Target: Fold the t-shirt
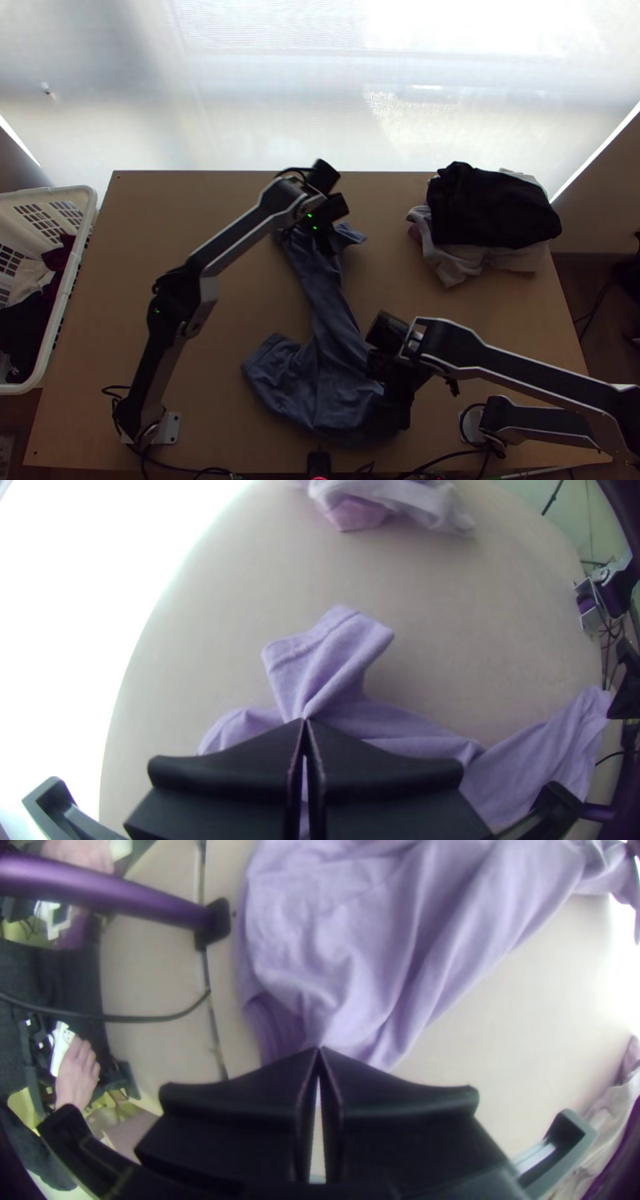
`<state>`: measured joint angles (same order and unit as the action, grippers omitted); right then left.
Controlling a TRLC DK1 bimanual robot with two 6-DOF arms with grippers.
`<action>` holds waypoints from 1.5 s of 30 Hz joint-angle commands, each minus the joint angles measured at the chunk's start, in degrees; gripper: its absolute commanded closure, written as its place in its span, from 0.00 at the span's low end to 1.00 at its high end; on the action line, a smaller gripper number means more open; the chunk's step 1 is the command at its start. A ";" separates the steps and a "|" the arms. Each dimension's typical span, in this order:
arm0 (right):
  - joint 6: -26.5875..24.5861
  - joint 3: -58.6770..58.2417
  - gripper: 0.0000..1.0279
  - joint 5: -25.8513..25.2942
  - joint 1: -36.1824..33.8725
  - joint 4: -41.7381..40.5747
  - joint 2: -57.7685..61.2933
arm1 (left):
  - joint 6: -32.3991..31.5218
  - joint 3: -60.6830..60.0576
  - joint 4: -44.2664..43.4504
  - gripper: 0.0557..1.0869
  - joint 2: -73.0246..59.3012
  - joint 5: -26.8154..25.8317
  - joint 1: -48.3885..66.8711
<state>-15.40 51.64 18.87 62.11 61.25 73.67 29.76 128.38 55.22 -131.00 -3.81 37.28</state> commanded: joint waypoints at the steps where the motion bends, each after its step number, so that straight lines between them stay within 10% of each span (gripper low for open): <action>1: -3.32 10.06 0.98 -0.50 -4.36 5.02 -3.88 | -0.05 -3.22 6.21 0.97 10.41 -1.20 -4.93; 9: -8.24 14.98 0.98 -3.84 -7.79 8.79 -4.15 | 3.64 -3.92 11.93 0.97 22.37 -1.20 -11.79; 23: -16.95 27.29 0.98 -4.99 -41.01 7.39 -4.67 | 3.99 -2.69 17.38 0.97 37.84 -1.20 -20.67; 33: -26.61 11.82 0.97 -11.40 -55.95 7.30 -6.43 | 4.34 -9.11 20.63 0.97 41.53 -2.25 -21.02; 37: -22.04 8.66 0.48 -11.40 -53.58 5.02 -6.43 | 4.69 -13.15 19.40 0.97 41.35 -2.34 -18.91; 45: -15.72 9.53 0.29 -11.40 -41.45 4.84 -6.52 | 8.03 -24.14 14.21 0.97 41.26 -2.34 -20.67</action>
<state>-35.38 61.93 8.03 14.13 66.65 67.35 35.40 112.33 73.01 -89.97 -5.98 18.00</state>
